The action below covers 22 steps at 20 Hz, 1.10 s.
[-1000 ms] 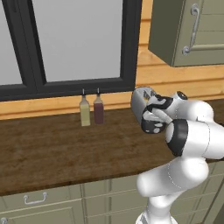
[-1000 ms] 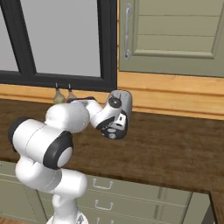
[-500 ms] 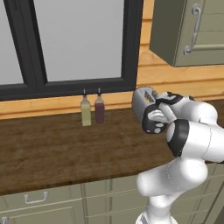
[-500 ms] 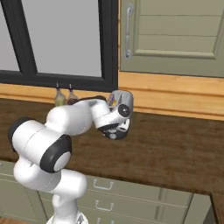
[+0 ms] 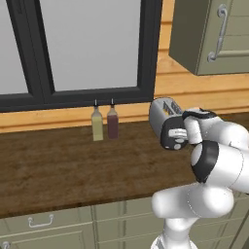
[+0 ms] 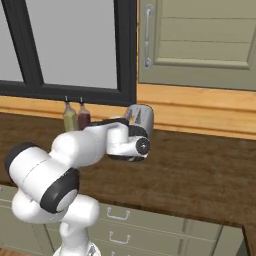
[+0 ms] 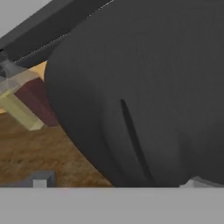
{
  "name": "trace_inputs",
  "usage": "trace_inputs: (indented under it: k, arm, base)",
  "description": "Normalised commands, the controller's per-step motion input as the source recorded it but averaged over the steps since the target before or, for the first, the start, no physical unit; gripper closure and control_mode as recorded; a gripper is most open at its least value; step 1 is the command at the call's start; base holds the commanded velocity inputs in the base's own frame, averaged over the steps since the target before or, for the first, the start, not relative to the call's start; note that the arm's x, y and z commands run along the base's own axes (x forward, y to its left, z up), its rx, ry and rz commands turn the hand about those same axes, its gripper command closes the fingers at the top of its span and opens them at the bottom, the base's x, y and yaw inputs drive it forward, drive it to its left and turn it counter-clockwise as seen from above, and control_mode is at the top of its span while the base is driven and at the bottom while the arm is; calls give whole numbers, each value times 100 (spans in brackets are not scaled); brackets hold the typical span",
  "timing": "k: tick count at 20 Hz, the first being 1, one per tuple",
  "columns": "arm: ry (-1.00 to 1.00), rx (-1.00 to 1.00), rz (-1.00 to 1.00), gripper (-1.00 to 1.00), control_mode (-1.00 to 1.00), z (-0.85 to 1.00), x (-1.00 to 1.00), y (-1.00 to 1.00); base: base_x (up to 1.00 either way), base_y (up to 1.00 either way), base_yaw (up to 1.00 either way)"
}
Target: Start the toaster. Once the lever pops up, take the bread to the plate on the dining counter.
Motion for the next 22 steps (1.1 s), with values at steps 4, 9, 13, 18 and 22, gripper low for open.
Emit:
trace_inputs:
  k: [4,9,13,18,22]
  arm:
    - [-17,0,-86,-100,-100,0,-29,9]
    - [-22,0,-88,-100,-100,0,-20,17]
    - [-43,0,-77,-100,-100,0,-27,31]
    - [-54,-1,-63,-100,-100,4,-49,30]
    - [-62,-4,-58,-100,-100,21,-50,30]
  base:
    - [0,0,0]
    - [0,0,0]
    - [0,0,0]
    - [0,0,0]
    - [0,0,0]
